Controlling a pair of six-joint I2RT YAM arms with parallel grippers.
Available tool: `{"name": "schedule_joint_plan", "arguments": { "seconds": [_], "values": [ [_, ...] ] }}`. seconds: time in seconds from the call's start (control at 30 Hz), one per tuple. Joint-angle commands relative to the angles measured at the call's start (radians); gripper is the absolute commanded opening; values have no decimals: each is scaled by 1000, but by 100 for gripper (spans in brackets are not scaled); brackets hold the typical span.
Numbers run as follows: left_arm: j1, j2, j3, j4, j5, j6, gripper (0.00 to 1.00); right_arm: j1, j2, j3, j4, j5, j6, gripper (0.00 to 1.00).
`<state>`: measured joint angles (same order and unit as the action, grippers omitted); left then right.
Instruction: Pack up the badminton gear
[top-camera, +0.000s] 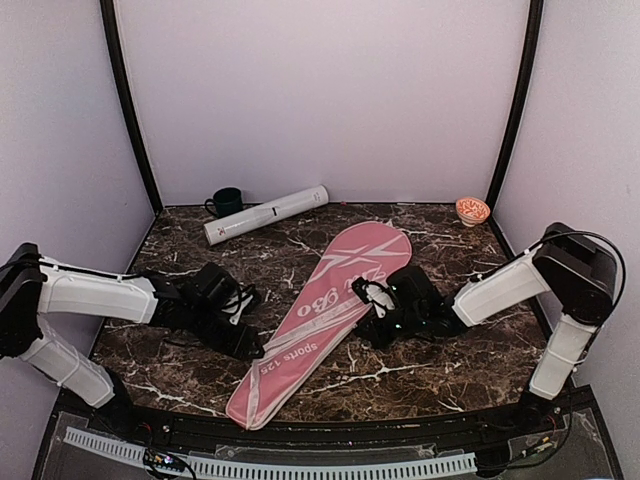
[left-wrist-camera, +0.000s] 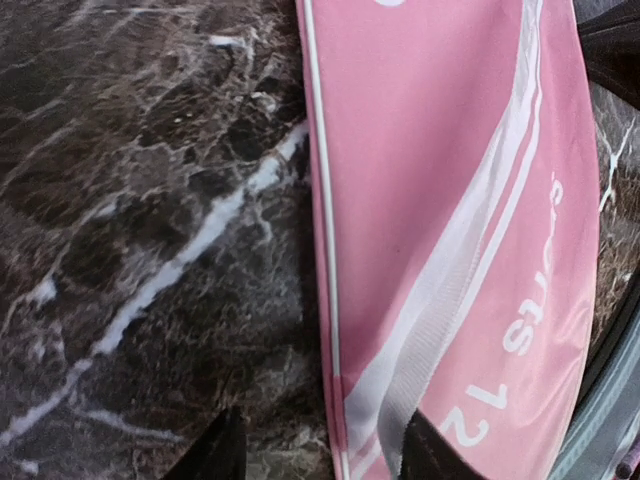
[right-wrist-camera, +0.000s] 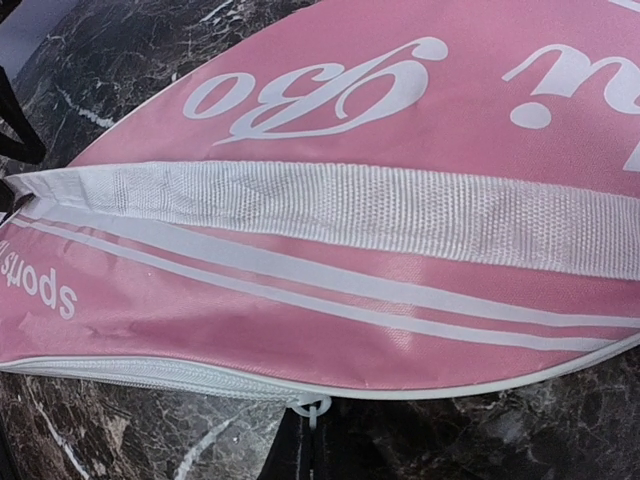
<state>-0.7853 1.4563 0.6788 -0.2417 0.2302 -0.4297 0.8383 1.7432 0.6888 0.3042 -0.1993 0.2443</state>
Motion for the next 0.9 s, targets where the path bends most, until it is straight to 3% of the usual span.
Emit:
{"name": "schedule_joint_plan", "arguments": {
  "seconds": [0.0,0.13,0.37,0.53,0.7,0.87],
  "values": [
    [-3,-186,-23,-81,-48,11,57,-26,29,34,-60,33,-30,0],
    [-47,-332,-25,-124,-16,52,63,-67,37,51,-82,32,-43,0],
    [-140,-267,-21,-168,-66,5,63,-160,64,118,-122,-2,-67,0],
    [-166,-313,-66,-52,-17,64,65,-208,94,172,-164,-21,-110,0],
    [-331,-318,-131,103,-89,226,64,-236,96,192,-188,-42,-138,0],
    [-422,-240,-152,207,-115,357,59,-238,80,187,-192,-80,-160,0]
  ]
}}
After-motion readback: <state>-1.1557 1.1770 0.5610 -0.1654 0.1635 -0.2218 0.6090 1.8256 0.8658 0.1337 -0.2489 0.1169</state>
